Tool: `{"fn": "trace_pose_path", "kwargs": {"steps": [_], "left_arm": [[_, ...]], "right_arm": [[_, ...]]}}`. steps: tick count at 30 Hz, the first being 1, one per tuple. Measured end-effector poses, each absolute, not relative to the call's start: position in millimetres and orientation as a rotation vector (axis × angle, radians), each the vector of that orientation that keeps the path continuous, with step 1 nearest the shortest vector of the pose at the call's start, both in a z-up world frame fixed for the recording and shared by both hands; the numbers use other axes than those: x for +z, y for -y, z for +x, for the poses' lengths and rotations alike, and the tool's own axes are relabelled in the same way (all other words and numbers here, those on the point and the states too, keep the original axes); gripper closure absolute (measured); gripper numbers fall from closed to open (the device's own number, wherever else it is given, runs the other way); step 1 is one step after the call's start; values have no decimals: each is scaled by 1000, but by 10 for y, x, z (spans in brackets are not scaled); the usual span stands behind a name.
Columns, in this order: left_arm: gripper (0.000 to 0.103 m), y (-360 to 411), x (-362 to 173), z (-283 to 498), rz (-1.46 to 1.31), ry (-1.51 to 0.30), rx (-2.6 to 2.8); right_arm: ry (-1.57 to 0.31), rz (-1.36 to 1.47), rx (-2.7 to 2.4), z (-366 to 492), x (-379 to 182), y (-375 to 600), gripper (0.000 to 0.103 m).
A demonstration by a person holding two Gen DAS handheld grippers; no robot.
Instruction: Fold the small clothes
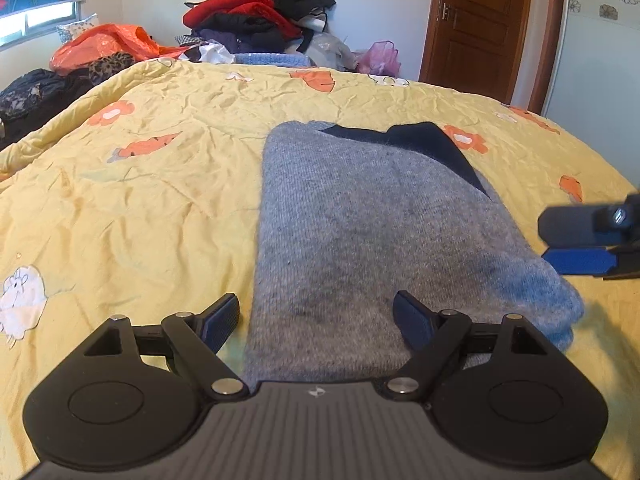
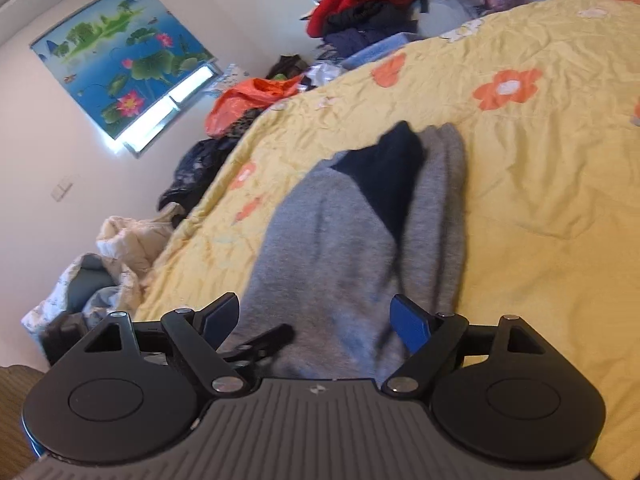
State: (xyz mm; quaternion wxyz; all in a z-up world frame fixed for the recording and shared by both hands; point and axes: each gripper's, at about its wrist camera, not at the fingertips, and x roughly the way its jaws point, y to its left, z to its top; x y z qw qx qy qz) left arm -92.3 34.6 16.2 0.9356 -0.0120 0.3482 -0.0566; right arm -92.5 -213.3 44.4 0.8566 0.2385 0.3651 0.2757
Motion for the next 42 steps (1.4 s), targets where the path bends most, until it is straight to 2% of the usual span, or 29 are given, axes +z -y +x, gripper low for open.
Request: {"fn": "trace_pose_path", "kwargs": {"steps": [6, 8, 9, 10, 11, 13, 15, 18, 21, 23, 24, 25, 26, 27, 28, 32, 35, 42], "left_arm": [[20, -466, 261, -1141, -72, -694, -151], [20, -449, 289, -1274, -14, -661, -156], [20, -432, 290, -1327, 25, -650, -147], [23, -409, 289, -1377, 67, -639, -136], [26, -395, 281, -1413, 96, -633, -133], [27, -391, 261, -1450, 125, -630, -121], [33, -417, 251, -1444, 119, -629, -114], [35, -424, 207, -1425, 134, -622, -123], [47, -367, 116, -1416, 194, -630, -117], [59, -371, 101, -1421, 189, -615, -109], [79, -381, 107, -1416, 182, -605, -93], [90, -404, 122, -1407, 168, -596, -63], [91, -438, 143, -1400, 146, -592, -46], [94, -463, 166, -1398, 134, -587, -40], [95, -479, 198, -1408, 136, -577, -42], [95, -511, 274, -1437, 144, -566, -46], [96, -494, 66, -1366, 166, -625, -23], [94, -504, 102, -1524, 140, -608, -67]], "right_arm": [[-849, 439, 541, -912, 231, 2085, 19], [-831, 432, 545, -934, 230, 2054, 35], [-830, 429, 557, -939, 240, 2051, 56], [-832, 419, 564, -928, 255, 2040, 71], [-830, 407, 561, -919, 271, 2030, 76], [-819, 403, 575, -898, 327, 2031, 78], [-801, 411, 587, -902, 403, 2040, 78], [-810, 434, 581, -882, 424, 2089, 77], [-873, 445, 520, -830, 321, 2132, 62], [-875, 458, 515, -857, 284, 2153, 53], [-876, 468, 523, -869, 269, 2152, 52], [-878, 471, 534, -884, 253, 2137, 52], [-879, 456, 548, -903, 244, 2102, 53], [-888, 426, 560, -907, 231, 2055, 62], [-900, 393, 562, -913, 213, 2013, 65], [-898, 372, 566, -926, 168, 2021, 68], [-885, 386, 580, -935, 132, 2063, 69], [-848, 429, 554, -1034, 277, 2212, 32]]}}
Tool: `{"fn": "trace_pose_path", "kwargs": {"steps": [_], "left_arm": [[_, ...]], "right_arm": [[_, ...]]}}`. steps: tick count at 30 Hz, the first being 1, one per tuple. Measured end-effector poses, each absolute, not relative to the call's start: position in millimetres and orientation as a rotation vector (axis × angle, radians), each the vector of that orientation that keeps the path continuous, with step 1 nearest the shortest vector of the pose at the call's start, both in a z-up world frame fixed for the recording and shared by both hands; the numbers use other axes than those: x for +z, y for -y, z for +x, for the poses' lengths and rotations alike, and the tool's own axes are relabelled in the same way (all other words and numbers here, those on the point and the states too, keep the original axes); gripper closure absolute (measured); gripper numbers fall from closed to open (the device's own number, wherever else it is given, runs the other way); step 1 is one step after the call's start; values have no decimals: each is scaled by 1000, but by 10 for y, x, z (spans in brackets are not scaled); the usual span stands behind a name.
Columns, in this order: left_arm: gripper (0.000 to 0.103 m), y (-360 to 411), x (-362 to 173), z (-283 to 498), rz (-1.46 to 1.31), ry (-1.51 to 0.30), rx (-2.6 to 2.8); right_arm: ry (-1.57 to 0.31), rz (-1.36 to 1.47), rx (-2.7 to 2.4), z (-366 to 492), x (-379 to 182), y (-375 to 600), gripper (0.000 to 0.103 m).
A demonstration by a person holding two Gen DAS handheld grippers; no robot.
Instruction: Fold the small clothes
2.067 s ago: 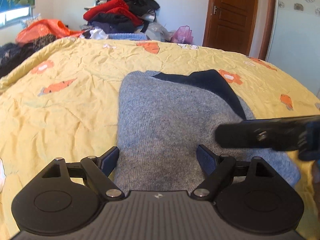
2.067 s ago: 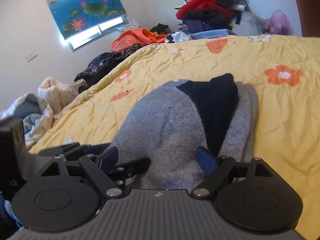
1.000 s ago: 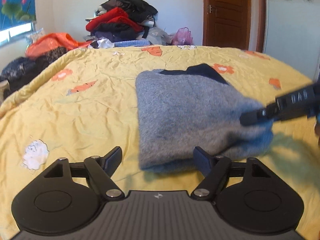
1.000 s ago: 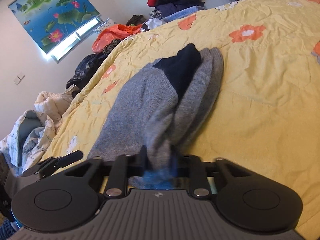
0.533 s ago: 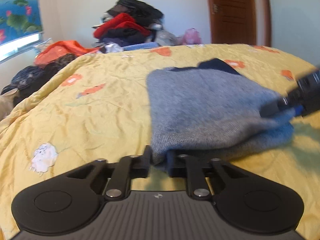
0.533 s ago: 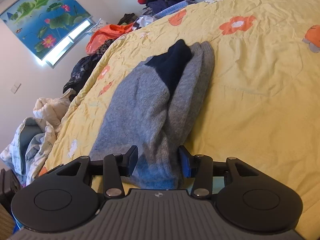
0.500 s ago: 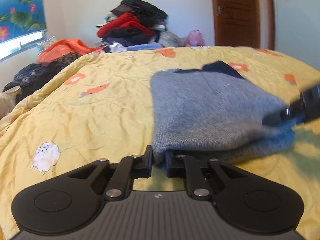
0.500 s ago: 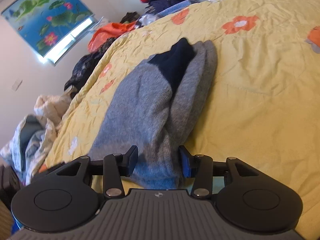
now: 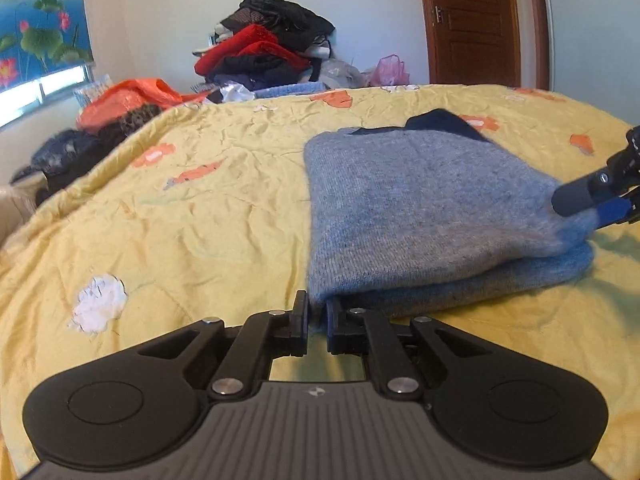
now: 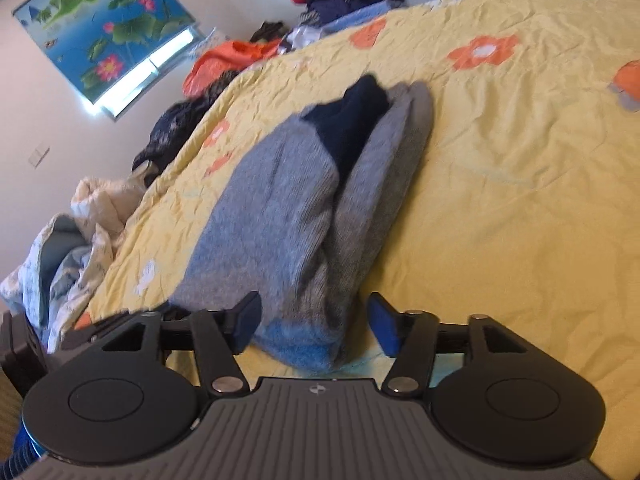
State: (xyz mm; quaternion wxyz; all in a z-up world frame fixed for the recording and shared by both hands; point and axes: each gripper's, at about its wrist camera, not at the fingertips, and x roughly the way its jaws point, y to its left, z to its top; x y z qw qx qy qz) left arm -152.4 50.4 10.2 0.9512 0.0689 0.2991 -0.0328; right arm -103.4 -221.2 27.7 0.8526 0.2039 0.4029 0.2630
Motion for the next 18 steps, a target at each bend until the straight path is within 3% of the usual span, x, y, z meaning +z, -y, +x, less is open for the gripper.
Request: {"fn": "trace_pose_path", "kwargs": {"steps": [3, 7, 18], "left_arm": [[87, -625, 178, -1664, 24, -633, -163], [72, -664, 203, -1871, -67, -659, -168], [71, -360, 387, -1582, 35, -539, -98]], "right_arm": [[-822, 468, 528, -1086, 326, 2334, 17], [-810, 427, 529, -1275, 360, 2317, 17], [-642, 244, 487, -1493, 518, 1854, 21]]}}
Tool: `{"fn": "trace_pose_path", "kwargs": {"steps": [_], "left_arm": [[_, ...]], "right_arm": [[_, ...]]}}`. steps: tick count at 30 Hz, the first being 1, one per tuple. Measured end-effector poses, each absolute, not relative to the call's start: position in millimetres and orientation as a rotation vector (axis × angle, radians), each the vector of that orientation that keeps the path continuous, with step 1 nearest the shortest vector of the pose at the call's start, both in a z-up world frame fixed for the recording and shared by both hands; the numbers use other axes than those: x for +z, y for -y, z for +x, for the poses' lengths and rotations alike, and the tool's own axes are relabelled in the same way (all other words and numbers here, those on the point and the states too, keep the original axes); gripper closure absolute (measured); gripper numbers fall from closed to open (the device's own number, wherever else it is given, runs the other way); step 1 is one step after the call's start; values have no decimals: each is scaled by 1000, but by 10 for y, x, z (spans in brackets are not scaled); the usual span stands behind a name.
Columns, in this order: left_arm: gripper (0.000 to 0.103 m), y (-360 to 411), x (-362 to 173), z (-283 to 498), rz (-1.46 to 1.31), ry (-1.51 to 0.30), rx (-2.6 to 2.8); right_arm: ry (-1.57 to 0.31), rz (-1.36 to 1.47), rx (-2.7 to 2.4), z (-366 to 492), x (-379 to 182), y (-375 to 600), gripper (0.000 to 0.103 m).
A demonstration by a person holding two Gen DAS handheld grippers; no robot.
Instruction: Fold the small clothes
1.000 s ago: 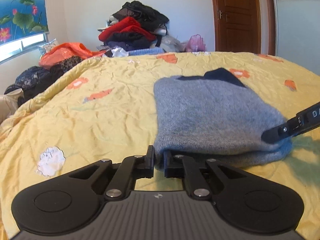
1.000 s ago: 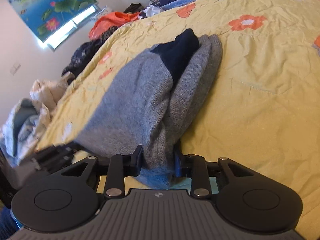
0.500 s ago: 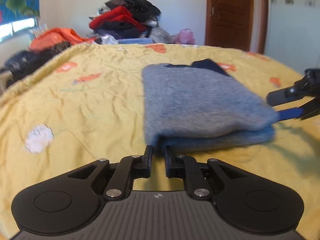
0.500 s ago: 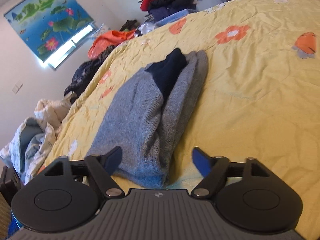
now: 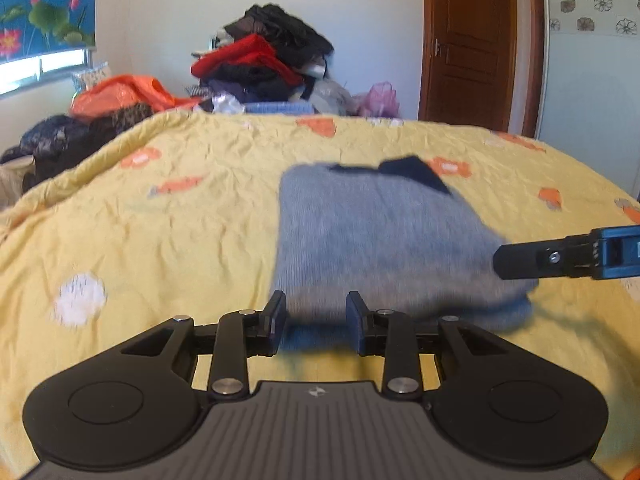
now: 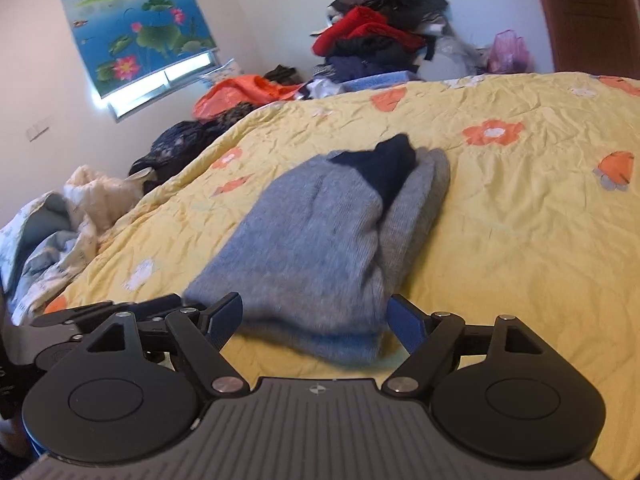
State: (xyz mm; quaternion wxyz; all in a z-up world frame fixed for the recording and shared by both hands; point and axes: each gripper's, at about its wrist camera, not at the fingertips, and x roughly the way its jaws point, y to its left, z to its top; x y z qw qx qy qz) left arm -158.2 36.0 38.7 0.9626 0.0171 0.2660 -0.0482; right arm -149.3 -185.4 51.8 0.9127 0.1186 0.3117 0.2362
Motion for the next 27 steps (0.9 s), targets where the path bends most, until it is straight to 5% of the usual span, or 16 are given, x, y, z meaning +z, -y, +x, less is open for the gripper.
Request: {"fn": "trace_pose_path", "kwargs": {"steps": [6, 9, 14, 18, 24, 27], "left_arm": [[70, -200, 249, -1231, 93, -618, -152], [70, -164, 70, -1269, 115, -600, -149], [69, -219, 72, -1270, 81, -599, -158], [69, -205, 71, -1275, 85, -595, -153], [68, -247, 67, -1270, 57, -596, -168], [68, -272, 63, -1275, 44, -594, -180]], "right_arm": [[-614, 322, 517, -1185, 591, 1773, 20], [-815, 365, 603, -976, 326, 1692, 17], [-719, 360, 573, -911, 673, 1767, 19], [-633, 427, 574, -574, 951, 1768, 4], [-851, 376, 567, 10, 549, 1397, 10], [-783, 325, 576, -63, 364, 1441, 11]]}}
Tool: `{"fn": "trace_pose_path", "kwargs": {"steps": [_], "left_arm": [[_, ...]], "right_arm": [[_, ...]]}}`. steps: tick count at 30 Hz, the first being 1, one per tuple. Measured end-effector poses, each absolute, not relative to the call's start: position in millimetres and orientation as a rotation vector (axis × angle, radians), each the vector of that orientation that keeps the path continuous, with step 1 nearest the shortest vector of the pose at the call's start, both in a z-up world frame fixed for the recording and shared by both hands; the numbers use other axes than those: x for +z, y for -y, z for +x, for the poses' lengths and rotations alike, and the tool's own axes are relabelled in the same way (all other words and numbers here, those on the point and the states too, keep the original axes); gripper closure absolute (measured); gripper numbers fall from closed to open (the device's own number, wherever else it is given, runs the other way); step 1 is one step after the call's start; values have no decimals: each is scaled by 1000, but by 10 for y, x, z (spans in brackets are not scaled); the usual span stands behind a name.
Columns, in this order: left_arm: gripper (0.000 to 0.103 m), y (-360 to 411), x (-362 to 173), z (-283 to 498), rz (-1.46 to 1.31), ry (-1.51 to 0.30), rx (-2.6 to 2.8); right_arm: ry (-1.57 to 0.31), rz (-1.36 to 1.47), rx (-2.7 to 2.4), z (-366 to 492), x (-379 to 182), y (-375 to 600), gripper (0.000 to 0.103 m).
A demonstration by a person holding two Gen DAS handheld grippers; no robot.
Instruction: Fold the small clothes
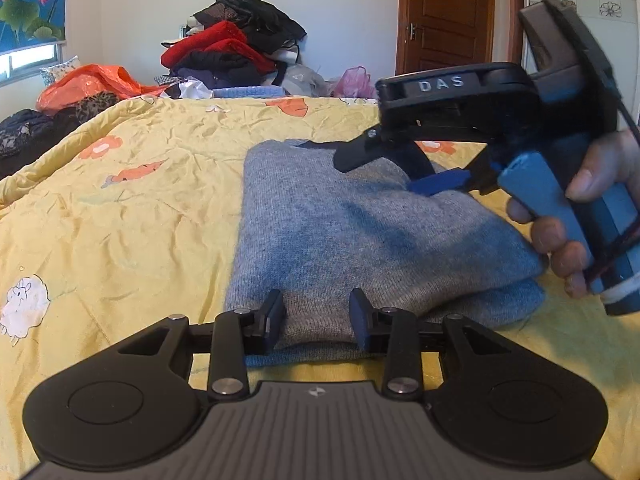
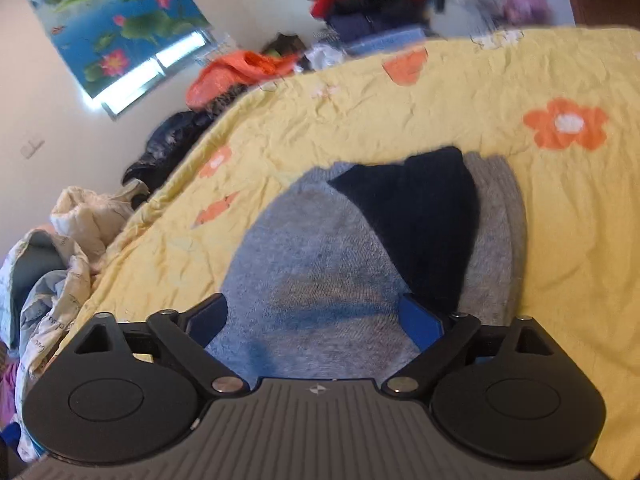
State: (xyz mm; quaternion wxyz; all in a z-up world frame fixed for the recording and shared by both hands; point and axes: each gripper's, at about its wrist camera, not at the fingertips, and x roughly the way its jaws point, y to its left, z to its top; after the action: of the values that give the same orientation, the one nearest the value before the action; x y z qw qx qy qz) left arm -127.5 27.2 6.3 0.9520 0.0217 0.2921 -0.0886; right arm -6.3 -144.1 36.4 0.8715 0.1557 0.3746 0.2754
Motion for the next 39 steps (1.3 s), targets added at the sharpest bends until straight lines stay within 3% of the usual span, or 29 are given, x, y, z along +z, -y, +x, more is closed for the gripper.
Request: {"fn": "trace_pose_path", "kwargs": {"steps": [6, 12, 14, 16, 20, 25, 39], "left_arm": [[66, -323, 57, -1280, 12, -591, -190], [65, -292, 72, -1332, 14, -587, -157], [54, -239, 96, -1464, 12, -581, -128], [14, -175, 95, -1607, 2, -597, -136], [12, -126, -52, -1752, -1, -617, -56], [2, -161, -62, -1673, 7, -639, -27], [1, -136, -81, -1646, 30, -638, -51]], "right_arm": [[-693, 127, 486, -671, 624, 1404, 12], [-610, 95, 376, -1426, 461, 1713, 4], [-662, 69, 312, -1528, 295, 1746, 4], [-706, 40, 274, -1598, 139, 1743, 1], [-705, -62, 239, -1728, 81, 1607, 0], [-703, -65, 201, -1726, 68, 1596, 0], [-689, -11, 33, -1614, 29, 1567, 0]]}}
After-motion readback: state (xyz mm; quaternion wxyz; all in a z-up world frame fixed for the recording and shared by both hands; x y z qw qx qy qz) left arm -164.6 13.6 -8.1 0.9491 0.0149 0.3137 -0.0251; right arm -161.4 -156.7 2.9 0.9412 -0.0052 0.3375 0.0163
